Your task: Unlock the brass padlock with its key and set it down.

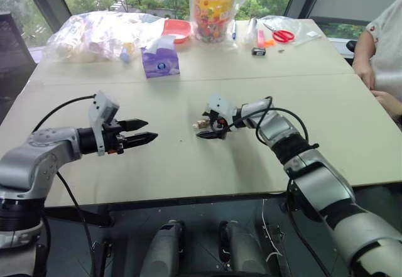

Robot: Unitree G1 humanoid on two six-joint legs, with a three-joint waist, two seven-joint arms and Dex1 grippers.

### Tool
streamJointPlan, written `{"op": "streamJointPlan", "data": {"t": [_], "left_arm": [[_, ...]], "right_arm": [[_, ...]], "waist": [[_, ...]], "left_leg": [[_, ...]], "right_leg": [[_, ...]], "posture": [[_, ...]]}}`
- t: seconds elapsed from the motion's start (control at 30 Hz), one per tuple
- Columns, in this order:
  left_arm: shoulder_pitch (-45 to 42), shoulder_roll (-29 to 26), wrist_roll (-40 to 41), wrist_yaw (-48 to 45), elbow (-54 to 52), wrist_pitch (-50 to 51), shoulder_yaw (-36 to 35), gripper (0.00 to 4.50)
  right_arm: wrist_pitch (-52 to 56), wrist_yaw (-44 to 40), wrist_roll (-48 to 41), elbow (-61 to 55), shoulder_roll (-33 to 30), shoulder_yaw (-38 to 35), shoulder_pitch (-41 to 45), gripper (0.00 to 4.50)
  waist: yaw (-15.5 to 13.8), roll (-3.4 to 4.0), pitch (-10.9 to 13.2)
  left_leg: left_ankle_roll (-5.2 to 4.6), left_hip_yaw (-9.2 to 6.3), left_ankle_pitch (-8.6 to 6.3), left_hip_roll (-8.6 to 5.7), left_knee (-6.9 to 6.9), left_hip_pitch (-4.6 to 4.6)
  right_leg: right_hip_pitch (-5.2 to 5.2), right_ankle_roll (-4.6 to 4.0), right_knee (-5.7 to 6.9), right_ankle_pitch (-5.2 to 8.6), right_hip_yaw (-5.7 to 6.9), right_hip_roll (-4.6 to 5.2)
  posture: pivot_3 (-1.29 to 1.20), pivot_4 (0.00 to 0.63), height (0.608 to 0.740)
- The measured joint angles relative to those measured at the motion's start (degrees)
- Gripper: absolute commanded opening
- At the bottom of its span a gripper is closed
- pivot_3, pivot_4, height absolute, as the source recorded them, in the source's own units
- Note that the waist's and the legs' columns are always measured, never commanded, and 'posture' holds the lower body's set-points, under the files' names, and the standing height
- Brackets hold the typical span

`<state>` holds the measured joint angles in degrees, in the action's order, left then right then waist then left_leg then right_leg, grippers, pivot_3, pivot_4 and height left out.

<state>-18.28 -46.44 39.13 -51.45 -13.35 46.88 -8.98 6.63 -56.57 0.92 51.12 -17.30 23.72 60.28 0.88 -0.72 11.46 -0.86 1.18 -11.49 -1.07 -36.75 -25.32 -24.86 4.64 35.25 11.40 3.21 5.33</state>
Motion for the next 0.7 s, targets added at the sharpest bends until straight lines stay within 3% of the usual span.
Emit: {"op": "streamJointPlan", "data": {"t": [0.03,0.2,0.5,0.7], "left_arm": [[0.2,0.1,0.1,0.4,-0.3,0.0,-0.2,3.05],[0.5,0.4,0.2,1.9,-1.1,0.0,-1.0,3.05],[-0.1,0.9,-0.3,1.9,-0.2,-0.3,-0.8,3.05],[-6.8,5.9,0.1,2.2,5.9,-1.1,-0.8,3.05]], "right_arm": [[-1.0,-0.2,0.2,1.6,0.4,-0.1,0.6,3.40],[-4.5,-1.6,2.6,5.5,1.6,-0.3,1.9,1.02],[-3.8,-2.8,4.7,4.0,1.5,-1.1,1.6,0.96],[-7.2,1.3,6.0,-8.6,-1.3,-2.6,-3.6,0.96]], "waist": [[0.0,0.00,0.0],[0.0,0.01,0.0],[-0.2,0.01,0.0],[-0.1,0.02,0.0]], "left_leg": [[0.02,0.00,0.01,0.00,0.00,0.02],[0.06,-0.01,0.03,0.01,-0.06,0.10],[0.07,-0.02,0.03,0.00,-0.07,0.10],[0.06,0.02,0.03,-0.03,-0.12,-0.01]], "right_leg": [[0.00,-0.05,0.03,0.02,-0.01,0.00],[0.03,-0.16,0.17,0.07,-0.04,0.00],[0.03,-0.17,0.17,0.07,-0.05,0.01],[-0.06,0.01,0.19,-0.02,-0.07,0.02]], "posture": [[0.00,0.150,0.740],[0.00,0.150,0.740],[0.00,0.150,0.740],[0.00,0.150,0.740]]}}
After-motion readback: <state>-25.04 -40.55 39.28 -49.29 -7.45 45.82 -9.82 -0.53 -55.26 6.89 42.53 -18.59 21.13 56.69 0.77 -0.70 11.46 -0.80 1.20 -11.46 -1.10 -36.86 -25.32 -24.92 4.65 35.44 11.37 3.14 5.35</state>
